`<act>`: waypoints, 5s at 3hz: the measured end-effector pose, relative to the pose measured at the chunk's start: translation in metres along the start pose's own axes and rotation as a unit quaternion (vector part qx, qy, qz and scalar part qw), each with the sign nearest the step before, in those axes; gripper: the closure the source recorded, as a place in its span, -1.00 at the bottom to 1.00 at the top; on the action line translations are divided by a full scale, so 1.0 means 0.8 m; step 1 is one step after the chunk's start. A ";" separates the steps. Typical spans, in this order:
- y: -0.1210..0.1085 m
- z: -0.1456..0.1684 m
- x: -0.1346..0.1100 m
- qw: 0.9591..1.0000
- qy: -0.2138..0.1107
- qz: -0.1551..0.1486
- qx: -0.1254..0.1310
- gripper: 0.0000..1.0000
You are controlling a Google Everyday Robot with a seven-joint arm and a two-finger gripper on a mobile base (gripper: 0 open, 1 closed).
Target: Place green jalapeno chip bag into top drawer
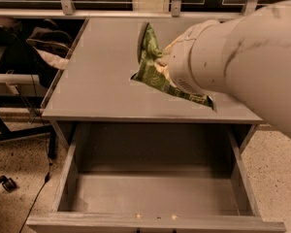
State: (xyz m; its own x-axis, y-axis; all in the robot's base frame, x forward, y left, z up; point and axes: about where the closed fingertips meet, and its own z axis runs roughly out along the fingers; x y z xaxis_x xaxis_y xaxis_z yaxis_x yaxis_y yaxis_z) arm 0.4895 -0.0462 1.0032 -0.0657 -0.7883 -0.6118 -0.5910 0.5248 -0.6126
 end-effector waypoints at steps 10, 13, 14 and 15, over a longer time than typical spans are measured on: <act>0.170 0.031 0.219 0.980 0.007 0.163 -0.114 1.00; 0.236 0.096 0.316 0.960 0.006 0.235 -0.150 0.68; 0.236 0.096 0.316 0.960 0.006 0.235 -0.150 0.06; 0.236 0.096 0.316 0.960 0.006 0.235 -0.150 -0.40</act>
Offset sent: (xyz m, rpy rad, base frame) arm -0.0275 -0.0078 -0.0531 0.1141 0.0966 0.0868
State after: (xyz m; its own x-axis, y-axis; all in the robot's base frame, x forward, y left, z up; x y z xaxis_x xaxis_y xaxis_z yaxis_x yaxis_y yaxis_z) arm 0.4232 -0.1217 0.6942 -0.3902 -0.4910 -0.7789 -0.6990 0.7086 -0.0965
